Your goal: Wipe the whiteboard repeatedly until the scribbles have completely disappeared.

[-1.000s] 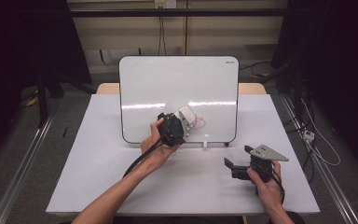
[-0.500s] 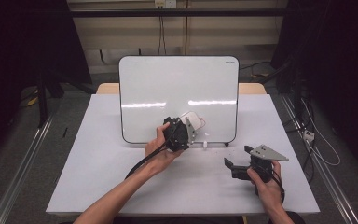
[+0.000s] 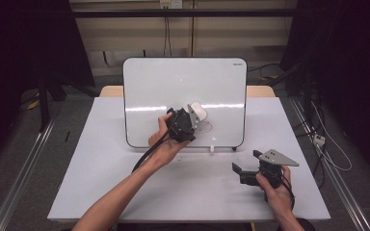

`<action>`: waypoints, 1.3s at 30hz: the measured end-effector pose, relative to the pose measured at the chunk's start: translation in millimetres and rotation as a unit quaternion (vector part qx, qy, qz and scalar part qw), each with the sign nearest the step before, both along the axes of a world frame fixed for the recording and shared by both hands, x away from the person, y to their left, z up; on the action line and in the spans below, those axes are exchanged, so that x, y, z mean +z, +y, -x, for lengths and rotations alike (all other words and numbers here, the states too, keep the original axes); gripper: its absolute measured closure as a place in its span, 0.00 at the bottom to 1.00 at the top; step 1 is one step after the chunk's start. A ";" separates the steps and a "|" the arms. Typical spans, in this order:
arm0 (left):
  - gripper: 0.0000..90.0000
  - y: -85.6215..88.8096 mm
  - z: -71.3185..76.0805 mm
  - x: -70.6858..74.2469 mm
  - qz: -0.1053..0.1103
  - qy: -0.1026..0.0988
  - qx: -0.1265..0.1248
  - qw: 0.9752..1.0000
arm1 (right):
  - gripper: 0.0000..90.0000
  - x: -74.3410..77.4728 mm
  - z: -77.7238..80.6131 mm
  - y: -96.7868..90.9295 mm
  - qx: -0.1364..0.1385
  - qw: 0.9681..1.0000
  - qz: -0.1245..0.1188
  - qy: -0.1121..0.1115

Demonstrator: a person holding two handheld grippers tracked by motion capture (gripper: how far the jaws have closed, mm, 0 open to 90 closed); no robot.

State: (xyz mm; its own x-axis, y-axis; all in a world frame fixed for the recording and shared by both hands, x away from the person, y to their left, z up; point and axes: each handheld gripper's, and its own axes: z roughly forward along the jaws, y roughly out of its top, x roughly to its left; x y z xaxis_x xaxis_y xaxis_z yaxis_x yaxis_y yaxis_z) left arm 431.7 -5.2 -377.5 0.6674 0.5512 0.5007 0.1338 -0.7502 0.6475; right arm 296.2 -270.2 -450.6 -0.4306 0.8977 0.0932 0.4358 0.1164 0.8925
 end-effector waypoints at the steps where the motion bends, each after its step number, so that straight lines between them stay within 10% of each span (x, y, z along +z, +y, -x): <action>1: 0.35 -2.2 0.7 -0.9 -0.007 -0.005 0.002 1.000 | 0.06 0.0 -0.1 0.0 0.000 1.000 0.000 0.000; 11: 0.35 -20.8 7.5 -5.6 -0.065 -0.025 0.003 0.998 | 0.06 0.0 -0.2 0.3 -0.001 1.000 0.003 -0.001; 39: 0.34 -49.1 29.9 -34.4 -0.079 -0.025 -0.050 0.995 | 0.06 -0.1 0.1 0.3 0.001 1.000 -0.003 0.000</action>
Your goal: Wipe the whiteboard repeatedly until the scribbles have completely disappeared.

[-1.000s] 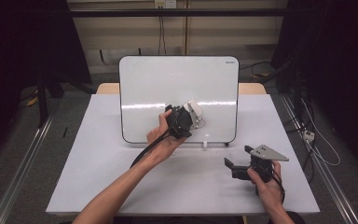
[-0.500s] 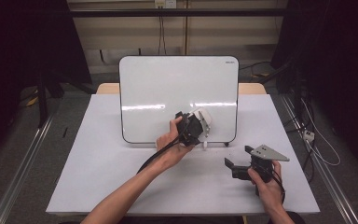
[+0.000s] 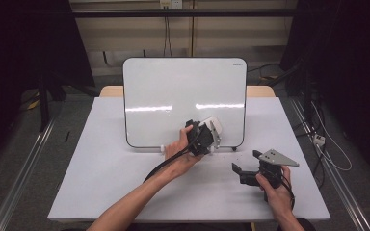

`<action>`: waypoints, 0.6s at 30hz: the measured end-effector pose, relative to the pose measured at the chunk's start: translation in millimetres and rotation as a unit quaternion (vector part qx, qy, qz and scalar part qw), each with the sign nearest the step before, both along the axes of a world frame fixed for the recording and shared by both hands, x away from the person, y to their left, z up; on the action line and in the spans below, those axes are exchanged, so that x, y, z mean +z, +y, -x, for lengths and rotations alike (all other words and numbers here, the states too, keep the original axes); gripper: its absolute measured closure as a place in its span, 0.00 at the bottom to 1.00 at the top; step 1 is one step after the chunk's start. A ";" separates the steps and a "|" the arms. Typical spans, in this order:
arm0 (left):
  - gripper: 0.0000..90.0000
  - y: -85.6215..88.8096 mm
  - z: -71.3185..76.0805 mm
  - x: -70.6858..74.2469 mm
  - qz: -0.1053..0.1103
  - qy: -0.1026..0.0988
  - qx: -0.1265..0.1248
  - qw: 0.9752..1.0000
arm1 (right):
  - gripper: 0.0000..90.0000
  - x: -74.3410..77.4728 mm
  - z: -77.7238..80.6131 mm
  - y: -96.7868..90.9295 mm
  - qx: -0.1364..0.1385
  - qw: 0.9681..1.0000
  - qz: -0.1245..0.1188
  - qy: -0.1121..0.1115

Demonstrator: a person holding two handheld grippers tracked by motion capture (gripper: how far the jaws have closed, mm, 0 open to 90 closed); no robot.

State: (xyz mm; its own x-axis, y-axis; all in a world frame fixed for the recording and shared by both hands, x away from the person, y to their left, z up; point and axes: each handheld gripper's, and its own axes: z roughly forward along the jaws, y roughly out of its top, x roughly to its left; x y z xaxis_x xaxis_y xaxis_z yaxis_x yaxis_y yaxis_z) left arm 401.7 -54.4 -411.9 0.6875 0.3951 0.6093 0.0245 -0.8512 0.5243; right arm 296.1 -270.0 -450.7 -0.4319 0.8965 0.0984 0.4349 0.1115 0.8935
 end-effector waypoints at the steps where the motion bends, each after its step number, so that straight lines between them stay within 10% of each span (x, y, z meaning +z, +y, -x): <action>1: 0.35 0.6 -0.4 0.5 0.002 0.002 0.001 1.000 | 0.06 0.0 0.1 -0.1 0.000 1.000 0.000 0.000; 18: 0.35 79.5 -18.6 15.5 0.060 0.007 0.078 0.995 | 0.06 -0.5 0.1 -1.0 -0.003 1.000 0.001 0.001</action>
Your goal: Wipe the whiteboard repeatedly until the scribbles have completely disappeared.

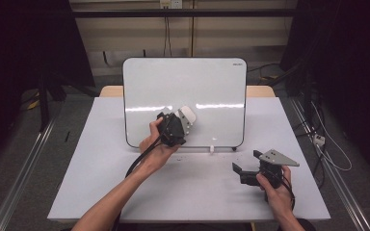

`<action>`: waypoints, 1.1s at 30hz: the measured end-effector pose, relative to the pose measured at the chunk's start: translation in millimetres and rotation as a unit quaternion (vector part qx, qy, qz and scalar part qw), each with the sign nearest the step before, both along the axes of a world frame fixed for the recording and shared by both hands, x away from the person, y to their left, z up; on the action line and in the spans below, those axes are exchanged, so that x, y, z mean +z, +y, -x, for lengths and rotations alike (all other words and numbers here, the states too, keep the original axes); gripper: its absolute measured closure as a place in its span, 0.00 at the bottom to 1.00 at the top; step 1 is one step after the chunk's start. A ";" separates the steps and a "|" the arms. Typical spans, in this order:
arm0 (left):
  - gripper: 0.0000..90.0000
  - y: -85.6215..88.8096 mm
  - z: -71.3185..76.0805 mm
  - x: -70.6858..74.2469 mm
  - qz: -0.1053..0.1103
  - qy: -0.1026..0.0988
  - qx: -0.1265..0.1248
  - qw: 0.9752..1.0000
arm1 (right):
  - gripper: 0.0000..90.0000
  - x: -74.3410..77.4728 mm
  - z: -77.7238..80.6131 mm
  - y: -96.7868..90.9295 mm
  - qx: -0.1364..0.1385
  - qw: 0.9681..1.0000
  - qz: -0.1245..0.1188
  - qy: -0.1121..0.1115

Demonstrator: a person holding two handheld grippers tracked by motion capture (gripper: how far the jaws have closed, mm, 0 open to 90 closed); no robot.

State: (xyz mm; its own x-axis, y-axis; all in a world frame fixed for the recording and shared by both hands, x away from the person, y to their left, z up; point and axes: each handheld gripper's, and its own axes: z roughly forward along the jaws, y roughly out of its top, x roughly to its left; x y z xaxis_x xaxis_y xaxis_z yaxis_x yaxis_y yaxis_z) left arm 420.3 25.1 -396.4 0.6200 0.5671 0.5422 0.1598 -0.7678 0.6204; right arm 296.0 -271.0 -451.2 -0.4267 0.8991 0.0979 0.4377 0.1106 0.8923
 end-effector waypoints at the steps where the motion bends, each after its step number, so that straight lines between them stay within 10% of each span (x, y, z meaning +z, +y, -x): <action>1: 0.35 1.7 1.3 -1.6 0.000 0.000 0.000 1.000 | 0.06 -0.1 -0.1 0.0 0.001 1.000 0.000 -0.001; 10: 0.34 -21.0 19.8 -20.6 -0.033 -0.003 -0.023 0.999 | 0.06 -0.2 -1.1 0.8 -0.001 1.000 0.003 0.000; 33: 0.34 -92.5 18.4 -13.6 -0.072 -0.006 -0.067 0.995 | 0.06 0.3 -0.3 0.2 0.002 1.000 0.000 0.000</action>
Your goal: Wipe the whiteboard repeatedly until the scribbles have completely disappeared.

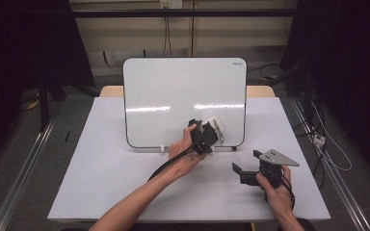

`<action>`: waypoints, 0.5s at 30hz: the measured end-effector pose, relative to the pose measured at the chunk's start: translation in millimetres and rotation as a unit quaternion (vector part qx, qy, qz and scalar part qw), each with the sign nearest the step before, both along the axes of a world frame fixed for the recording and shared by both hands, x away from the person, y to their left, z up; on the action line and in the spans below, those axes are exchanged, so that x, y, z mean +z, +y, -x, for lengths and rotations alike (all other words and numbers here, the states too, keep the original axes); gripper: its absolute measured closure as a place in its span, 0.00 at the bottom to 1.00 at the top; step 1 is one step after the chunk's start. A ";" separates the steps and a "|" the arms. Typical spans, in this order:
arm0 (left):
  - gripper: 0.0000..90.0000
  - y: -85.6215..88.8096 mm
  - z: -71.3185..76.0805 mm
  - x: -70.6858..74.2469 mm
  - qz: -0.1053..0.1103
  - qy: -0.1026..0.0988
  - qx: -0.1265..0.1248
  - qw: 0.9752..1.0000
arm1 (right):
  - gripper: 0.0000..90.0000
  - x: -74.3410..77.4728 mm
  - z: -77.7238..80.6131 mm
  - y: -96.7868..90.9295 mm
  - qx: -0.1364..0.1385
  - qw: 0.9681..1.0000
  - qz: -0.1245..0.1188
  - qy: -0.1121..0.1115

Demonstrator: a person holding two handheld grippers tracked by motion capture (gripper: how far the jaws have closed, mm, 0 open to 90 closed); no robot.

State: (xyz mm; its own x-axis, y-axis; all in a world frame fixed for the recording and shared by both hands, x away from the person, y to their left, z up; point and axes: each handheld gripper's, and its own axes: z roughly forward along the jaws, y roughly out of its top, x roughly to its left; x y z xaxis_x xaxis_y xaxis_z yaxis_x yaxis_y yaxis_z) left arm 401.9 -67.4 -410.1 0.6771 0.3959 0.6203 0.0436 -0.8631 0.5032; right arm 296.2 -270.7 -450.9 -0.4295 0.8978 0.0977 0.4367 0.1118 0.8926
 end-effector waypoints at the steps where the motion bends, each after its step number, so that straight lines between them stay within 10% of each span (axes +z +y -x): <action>1: 0.34 -0.7 1.2 -1.2 -0.004 -0.003 -0.006 1.000 | 0.06 0.0 0.0 0.1 0.000 1.000 0.000 -0.001; 8: 0.34 -0.8 3.6 -3.3 -0.029 -0.003 -0.032 0.999 | 0.06 -0.1 0.2 0.0 0.000 1.000 0.001 -0.002; 15: 0.35 24.2 -0.2 2.1 -0.040 0.012 0.009 0.999 | 0.06 -0.8 0.2 -2.2 -0.002 1.000 0.003 -0.001</action>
